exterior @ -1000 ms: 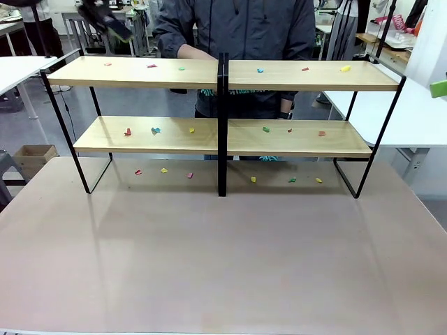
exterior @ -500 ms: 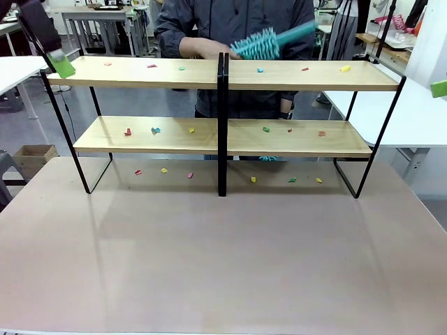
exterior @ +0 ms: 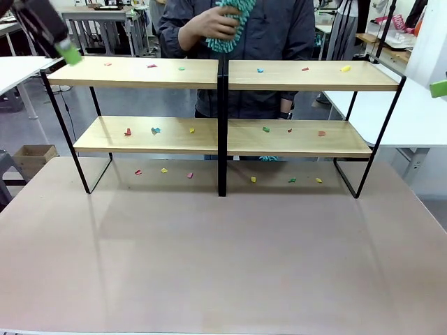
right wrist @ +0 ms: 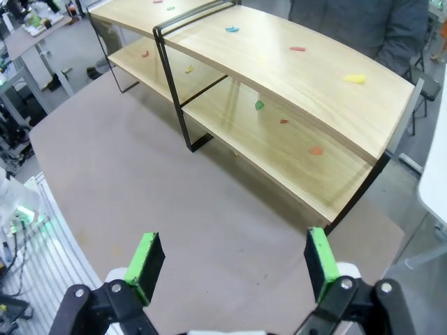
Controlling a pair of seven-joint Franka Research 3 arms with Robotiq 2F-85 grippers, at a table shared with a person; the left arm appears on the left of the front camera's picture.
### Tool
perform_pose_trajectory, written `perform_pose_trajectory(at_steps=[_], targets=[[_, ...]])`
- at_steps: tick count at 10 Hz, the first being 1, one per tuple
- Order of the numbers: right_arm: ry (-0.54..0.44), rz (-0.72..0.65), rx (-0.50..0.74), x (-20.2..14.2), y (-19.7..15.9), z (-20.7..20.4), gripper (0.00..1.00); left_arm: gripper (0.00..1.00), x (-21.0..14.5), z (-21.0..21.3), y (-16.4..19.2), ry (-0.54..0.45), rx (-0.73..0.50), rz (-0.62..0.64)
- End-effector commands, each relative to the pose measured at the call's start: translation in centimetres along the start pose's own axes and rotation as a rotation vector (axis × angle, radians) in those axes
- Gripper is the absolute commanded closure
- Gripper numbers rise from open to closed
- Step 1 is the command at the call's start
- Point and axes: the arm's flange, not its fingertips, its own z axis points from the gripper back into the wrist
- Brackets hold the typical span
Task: Clean the shelves.
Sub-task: Pick up the Duster when the human hands it over.
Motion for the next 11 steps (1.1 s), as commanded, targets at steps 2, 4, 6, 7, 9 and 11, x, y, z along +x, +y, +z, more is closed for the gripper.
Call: perform_pose_trajectory(at_steps=[2,4,6,7,9,11], targets=[[-0.021,-0.003,-0.015,0.5,1.9,1.3,0.0,0.0,-8.0,-2.8,0.7,-0.251,0.115,0.181],[-0.026,0.015,-0.055,0.6,2.3,2.6,0.0,0.0,-11.1,-5.0,0.9,-0.266,0.125,0.215],[-0.037,0.031,-0.066,-0.2,2.7,3.9,0.0,0.0,-12.4,-8.1,1.4,-0.278,0.085,0.222],[-0.031,0.036,-0.071,-0.5,3.0,4.2,0.0,0.0,-12.7,-9.3,1.7,-0.284,0.049,0.216],[-0.035,0.048,-0.072,-0.6,3.1,4.7,0.0,0.0,-12.7,-9.7,1.6,-0.385,0.09,0.241],[-0.025,0.043,-0.06,-0.4,2.8,4.1,0.0,0.0,-12.1,-7.7,1.2,-0.459,0.159,0.183]])
